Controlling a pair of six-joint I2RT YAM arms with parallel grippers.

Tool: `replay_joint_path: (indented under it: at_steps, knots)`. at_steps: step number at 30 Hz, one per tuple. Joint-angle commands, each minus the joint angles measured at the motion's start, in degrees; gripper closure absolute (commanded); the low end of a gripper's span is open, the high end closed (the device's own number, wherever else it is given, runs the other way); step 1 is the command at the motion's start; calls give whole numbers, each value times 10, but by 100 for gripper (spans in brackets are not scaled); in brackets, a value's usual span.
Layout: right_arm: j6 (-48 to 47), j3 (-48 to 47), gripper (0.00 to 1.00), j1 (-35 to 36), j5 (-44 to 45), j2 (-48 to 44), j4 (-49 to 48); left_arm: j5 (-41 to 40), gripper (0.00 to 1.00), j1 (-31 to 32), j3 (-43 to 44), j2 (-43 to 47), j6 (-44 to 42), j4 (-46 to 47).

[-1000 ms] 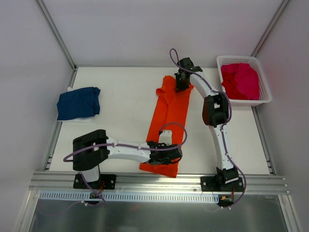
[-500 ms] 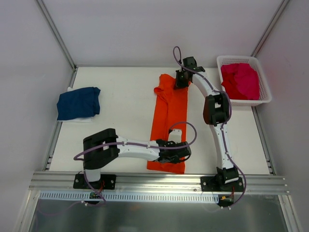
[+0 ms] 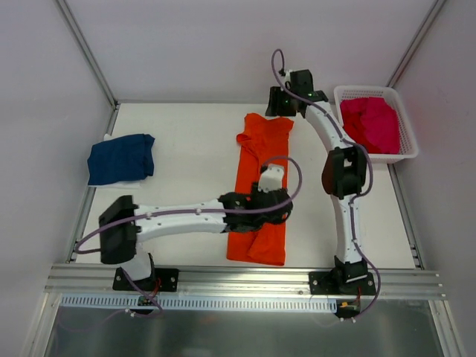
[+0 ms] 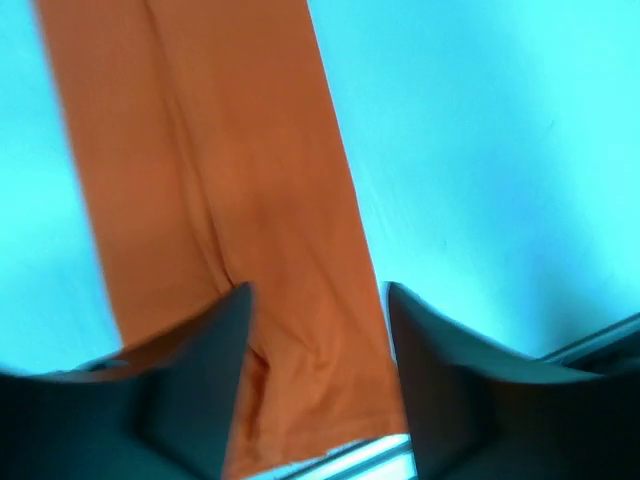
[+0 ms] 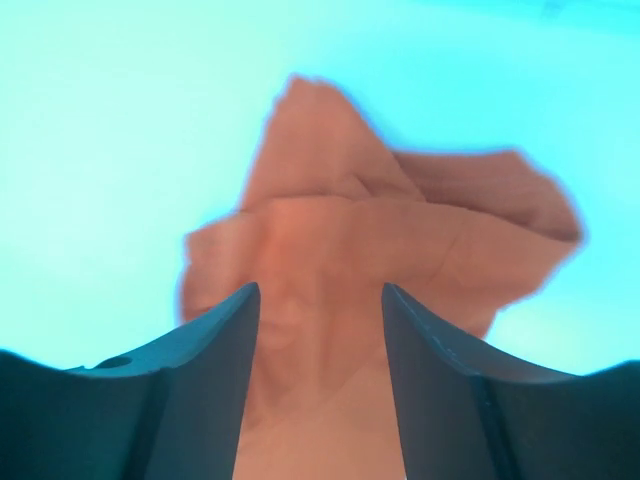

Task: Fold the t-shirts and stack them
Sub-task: Fold the tshirt

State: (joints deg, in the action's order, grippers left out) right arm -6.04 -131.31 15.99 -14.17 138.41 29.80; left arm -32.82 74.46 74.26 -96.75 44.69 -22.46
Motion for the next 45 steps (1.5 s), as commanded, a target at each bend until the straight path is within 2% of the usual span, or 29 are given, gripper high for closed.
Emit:
replay_joint_path:
  at_steps: [1,2,3,4,7,8,11,14,15,16,18,23,28,34,40,41,44,45]
  knots:
    - [-19,-10,43,4,17,-189,23,-98,37,-54,14,135,-95,-10]
    - [-10,13,43,6,20,-244,55,-112,14,-67,5,153,-99,-10]
    - [-3,44,43,8,26,-275,67,-114,4,-82,-19,186,-101,-9]
    - [4,116,40,17,41,-337,88,-109,1,-118,-32,200,-105,-10]
    - [16,258,37,55,65,-432,90,-45,1,-192,-89,236,-85,-10]
    - [19,358,35,72,104,-489,83,-30,1,-205,-103,241,-76,-8]
    - [47,520,35,160,196,-563,58,-24,1,-221,-159,242,-55,-8]
    - [90,638,42,203,233,-590,36,-12,1,-222,-181,235,-35,-7]
    - [113,662,49,233,240,-593,24,-5,1,-222,-185,234,-27,-8]
    - [123,683,51,249,258,-593,18,-3,1,-223,-191,234,-24,-8]
    - [146,721,52,301,287,-584,17,-4,1,-223,-205,237,-19,-8]
    - [215,741,52,405,372,-544,32,3,1,-226,-230,249,-14,-8]
    - [269,724,52,471,431,-509,82,15,1,-227,-247,253,-9,-7]
    - [376,727,49,533,481,-529,174,93,6,-224,-286,251,24,-6]
    - [497,828,37,589,498,-619,187,159,3,-204,-407,318,58,65]
    - [513,846,28,605,506,-646,198,165,2,-196,-430,332,68,69]
    - [568,887,18,636,530,-686,199,173,1,-166,-487,401,79,103]
    - [583,900,18,644,535,-717,194,176,1,-160,-501,420,82,114]
